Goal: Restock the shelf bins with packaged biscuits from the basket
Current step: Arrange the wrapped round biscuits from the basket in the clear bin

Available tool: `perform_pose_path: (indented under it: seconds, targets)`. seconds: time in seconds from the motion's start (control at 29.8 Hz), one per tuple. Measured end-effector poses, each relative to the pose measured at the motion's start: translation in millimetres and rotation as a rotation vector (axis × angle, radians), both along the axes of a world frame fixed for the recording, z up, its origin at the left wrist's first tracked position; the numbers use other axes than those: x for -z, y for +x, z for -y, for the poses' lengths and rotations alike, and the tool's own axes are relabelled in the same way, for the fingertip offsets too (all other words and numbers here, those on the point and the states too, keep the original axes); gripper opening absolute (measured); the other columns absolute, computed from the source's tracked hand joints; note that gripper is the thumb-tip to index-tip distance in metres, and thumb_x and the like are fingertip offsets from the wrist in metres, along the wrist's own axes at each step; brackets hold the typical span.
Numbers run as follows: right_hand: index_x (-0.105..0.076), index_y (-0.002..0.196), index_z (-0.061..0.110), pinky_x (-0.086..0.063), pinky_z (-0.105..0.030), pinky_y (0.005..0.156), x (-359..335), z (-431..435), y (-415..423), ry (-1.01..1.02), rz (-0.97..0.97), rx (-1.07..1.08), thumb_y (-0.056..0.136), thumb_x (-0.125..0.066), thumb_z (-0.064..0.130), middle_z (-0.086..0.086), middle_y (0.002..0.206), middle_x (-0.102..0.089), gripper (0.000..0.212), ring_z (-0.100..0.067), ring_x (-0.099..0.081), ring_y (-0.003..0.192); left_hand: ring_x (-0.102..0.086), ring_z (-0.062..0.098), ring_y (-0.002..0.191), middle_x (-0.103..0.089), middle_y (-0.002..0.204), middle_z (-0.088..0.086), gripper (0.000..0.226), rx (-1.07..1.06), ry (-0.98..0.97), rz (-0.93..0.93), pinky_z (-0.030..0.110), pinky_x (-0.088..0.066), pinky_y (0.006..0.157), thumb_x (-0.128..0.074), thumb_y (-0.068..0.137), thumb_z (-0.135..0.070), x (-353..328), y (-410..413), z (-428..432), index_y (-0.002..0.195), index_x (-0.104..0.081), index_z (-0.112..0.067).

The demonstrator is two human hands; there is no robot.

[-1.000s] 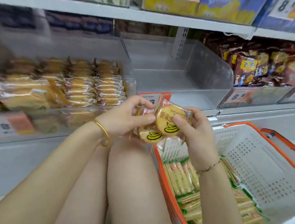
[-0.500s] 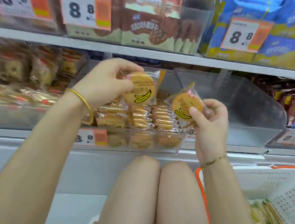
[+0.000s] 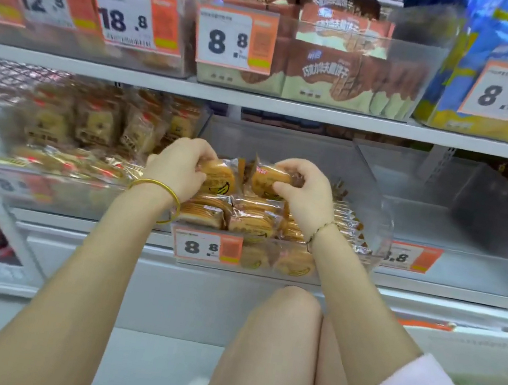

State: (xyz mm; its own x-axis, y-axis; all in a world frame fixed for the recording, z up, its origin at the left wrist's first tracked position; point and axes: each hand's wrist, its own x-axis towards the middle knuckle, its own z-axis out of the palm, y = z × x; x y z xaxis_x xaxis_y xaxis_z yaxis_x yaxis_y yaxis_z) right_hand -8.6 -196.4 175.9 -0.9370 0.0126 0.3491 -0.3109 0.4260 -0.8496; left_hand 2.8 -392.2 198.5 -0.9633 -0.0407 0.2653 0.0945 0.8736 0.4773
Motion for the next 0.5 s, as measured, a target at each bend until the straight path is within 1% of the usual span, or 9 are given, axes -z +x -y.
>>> perform_pose_path:
  seconds: [0.03, 0.1, 0.13, 0.2, 0.23, 0.27, 0.37, 0.44, 0.5]
  targets:
    - [-0.063, 0.102, 0.021, -0.047, -0.022, 0.079, 2.2, 1.3, -1.1, 0.030, 0.033, -0.026, 0.084, -0.061, 0.002, 0.011, 0.102, -0.057, 0.027, -0.006, -0.053, 0.089, -0.056, 0.026, 0.104, -0.058, 0.107, -0.001, 0.032, 0.011, -0.048, 0.043, 0.048, -0.041, 0.098, -0.053, 0.086, -0.004, 2.5, -1.4, -0.2, 0.097, -0.057, -0.034]
    - [-0.064, 0.105, 0.021, -0.050, -0.028, 0.079, 7.1, 3.1, -1.7, 0.080, 0.111, -0.079, 0.086, -0.056, 0.002, 0.010, 0.103, -0.057, 0.027, -0.009, -0.054, 0.086, -0.054, 0.025, 0.111, -0.059, 0.117, -0.001, 0.032, 0.026, -0.151, 0.115, 0.047, -0.039, 0.101, -0.048, 0.091, -0.005, 5.7, -2.8, -0.4, 0.108, -0.059, -0.031]
    - [-0.064, 0.105, 0.021, -0.049, -0.031, 0.079, 9.2, 3.7, -1.6, 0.088, 0.155, -0.095, 0.087, -0.053, 0.004, 0.009, 0.100, -0.057, 0.027, -0.011, -0.054, 0.084, -0.052, 0.025, 0.114, -0.059, 0.120, -0.001, 0.033, 0.025, -0.193, 0.136, 0.046, -0.038, 0.101, -0.047, 0.093, -0.007, 5.9, -3.3, 0.0, 0.111, -0.059, -0.031]
    - [-0.065, 0.103, 0.021, -0.049, -0.030, 0.074, 11.2, 4.3, -0.8, 0.074, 0.218, -0.115, 0.090, -0.047, 0.007, 0.009, 0.091, -0.059, 0.026, -0.014, -0.054, 0.082, -0.051, 0.025, 0.116, -0.058, 0.122, 0.001, 0.035, 0.017, -0.243, 0.154, 0.046, -0.037, 0.100, -0.044, 0.095, -0.006, 6.0, -4.5, 1.5, 0.114, -0.058, -0.032]
    - [-0.066, 0.103, 0.021, -0.048, -0.029, 0.073, 10.9, 4.2, -0.5, 0.076, 0.229, -0.124, 0.091, -0.046, 0.008, 0.010, 0.091, -0.059, 0.027, -0.014, -0.054, 0.084, -0.050, 0.025, 0.116, -0.057, 0.122, 0.001, 0.037, 0.016, -0.252, 0.158, 0.046, -0.037, 0.100, -0.043, 0.095, -0.005, 5.8, -4.8, 2.4, 0.115, -0.058, -0.032]
    - [-0.066, 0.104, 0.021, -0.046, -0.028, 0.075, 10.0, 3.9, -0.5, 0.088, 0.231, -0.134, 0.092, -0.044, 0.009, 0.011, 0.095, -0.060, 0.027, -0.012, -0.053, 0.089, -0.051, 0.026, 0.115, -0.057, 0.122, 0.002, 0.037, 0.022, -0.249, 0.165, 0.046, -0.038, 0.100, -0.042, 0.094, -0.004, 5.6, -5.2, 3.5, 0.115, -0.058, -0.032]
    - [-0.065, 0.111, 0.020, -0.038, -0.024, 0.088, 6.6, 2.5, -0.1, 0.158, 0.231, -0.177, 0.094, -0.041, 0.010, 0.010, 0.110, -0.055, 0.031, -0.006, -0.048, 0.103, -0.053, 0.026, 0.111, -0.058, 0.119, 0.003, 0.039, 0.057, -0.227, 0.201, 0.047, -0.041, 0.099, -0.041, 0.094, -0.002, 5.5, -6.3, 7.6, 0.113, -0.058, -0.030]
    - [-0.062, 0.117, 0.020, -0.034, -0.023, 0.088, 5.7, 1.6, -0.1, 0.220, 0.237, -0.195, 0.095, -0.039, 0.011, 0.010, 0.112, -0.052, 0.033, -0.005, -0.045, 0.105, -0.053, 0.026, 0.111, -0.058, 0.118, 0.002, 0.041, 0.064, -0.220, 0.231, 0.047, -0.041, 0.099, -0.038, 0.093, -0.001, 4.1, -6.5, 8.6, 0.113, -0.059, -0.030]
    - [-0.060, 0.121, 0.019, -0.036, -0.023, 0.086, 5.0, 1.0, -0.3, 0.250, 0.237, -0.190, 0.096, -0.039, 0.013, 0.008, 0.110, -0.052, 0.033, -0.006, -0.046, 0.102, -0.052, 0.025, 0.113, -0.057, 0.121, 0.002, 0.043, 0.063, -0.216, 0.252, 0.046, -0.041, 0.101, -0.036, 0.093, -0.001, 2.3, -6.0, 8.2, 0.117, -0.058, -0.030]
